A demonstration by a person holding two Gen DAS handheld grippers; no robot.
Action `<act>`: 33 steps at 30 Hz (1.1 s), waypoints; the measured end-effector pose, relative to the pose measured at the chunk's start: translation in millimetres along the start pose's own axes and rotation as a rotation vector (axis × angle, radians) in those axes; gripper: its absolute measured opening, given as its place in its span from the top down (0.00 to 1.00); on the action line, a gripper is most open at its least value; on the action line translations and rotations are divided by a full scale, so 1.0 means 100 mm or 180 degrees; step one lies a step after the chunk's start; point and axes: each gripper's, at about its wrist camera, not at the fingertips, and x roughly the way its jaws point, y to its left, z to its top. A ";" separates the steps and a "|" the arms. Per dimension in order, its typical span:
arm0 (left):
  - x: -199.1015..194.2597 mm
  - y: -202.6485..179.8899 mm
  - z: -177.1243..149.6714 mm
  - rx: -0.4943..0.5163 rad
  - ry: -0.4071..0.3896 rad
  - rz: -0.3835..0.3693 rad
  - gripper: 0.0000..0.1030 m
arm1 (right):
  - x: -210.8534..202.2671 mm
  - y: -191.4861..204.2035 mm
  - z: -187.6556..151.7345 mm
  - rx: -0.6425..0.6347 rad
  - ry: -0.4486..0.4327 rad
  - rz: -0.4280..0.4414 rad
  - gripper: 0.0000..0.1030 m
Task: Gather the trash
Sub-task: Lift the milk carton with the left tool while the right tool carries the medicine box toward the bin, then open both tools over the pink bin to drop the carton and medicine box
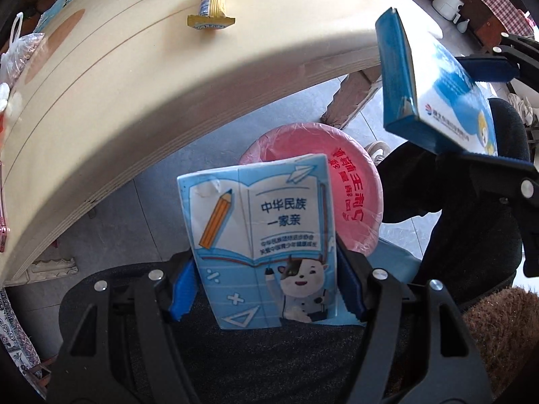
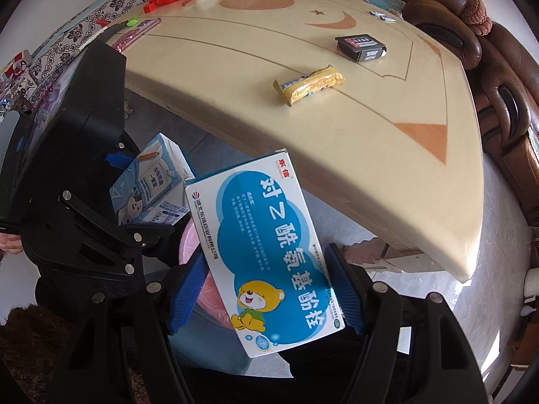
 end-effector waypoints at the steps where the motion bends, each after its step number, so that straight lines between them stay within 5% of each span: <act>1: 0.04 0.00 0.00 -0.0004 0.0002 -0.0006 0.34 | 0.05 -0.01 -0.02 0.0008 0.0009 -0.0001 0.34; 22: 1.10 -0.02 0.03 -0.0283 0.0510 -0.0362 0.34 | 1.12 -0.26 -0.33 0.0579 0.0275 0.0176 0.34; 33: 1.63 -0.03 0.07 -0.0427 0.0984 -0.0536 0.34 | 1.71 -0.40 -0.55 0.0913 0.0503 0.0254 0.34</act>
